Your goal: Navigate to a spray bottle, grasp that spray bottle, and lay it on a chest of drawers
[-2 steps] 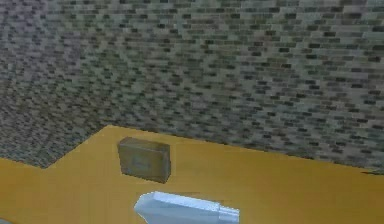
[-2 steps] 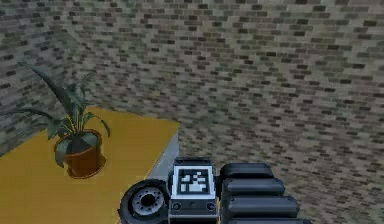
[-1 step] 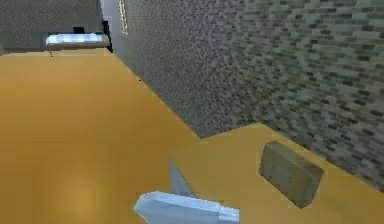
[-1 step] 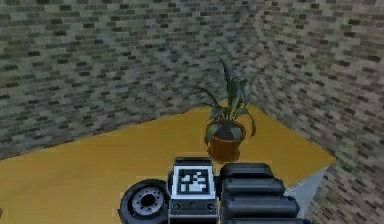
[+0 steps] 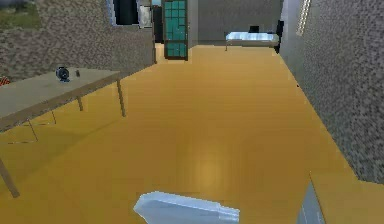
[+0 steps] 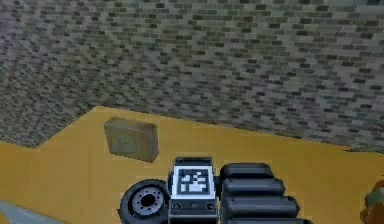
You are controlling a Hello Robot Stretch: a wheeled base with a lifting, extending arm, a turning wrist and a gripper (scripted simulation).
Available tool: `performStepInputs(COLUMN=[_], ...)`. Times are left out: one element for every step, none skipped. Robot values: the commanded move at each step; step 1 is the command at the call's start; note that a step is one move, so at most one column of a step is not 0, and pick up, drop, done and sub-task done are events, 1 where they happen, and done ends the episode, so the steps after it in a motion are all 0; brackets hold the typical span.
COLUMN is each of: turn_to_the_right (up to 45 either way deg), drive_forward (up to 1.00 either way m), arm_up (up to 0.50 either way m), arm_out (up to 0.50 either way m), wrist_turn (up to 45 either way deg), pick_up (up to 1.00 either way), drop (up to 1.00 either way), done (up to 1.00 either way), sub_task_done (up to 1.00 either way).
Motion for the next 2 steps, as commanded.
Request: performStepInputs(turn_to_the_right=[-33.0, 45.0], drive_forward=[0.00, 0.00], arm_up=[0.00, 0.00], arm_out=[0.00, 0.00], wrist_turn=[0.0, 0.0], pick_up=[0.00, 0.00], drop=[0.00, 0.00], done=[0.00, 0.00], sub_task_done=[0.00, 0.00])
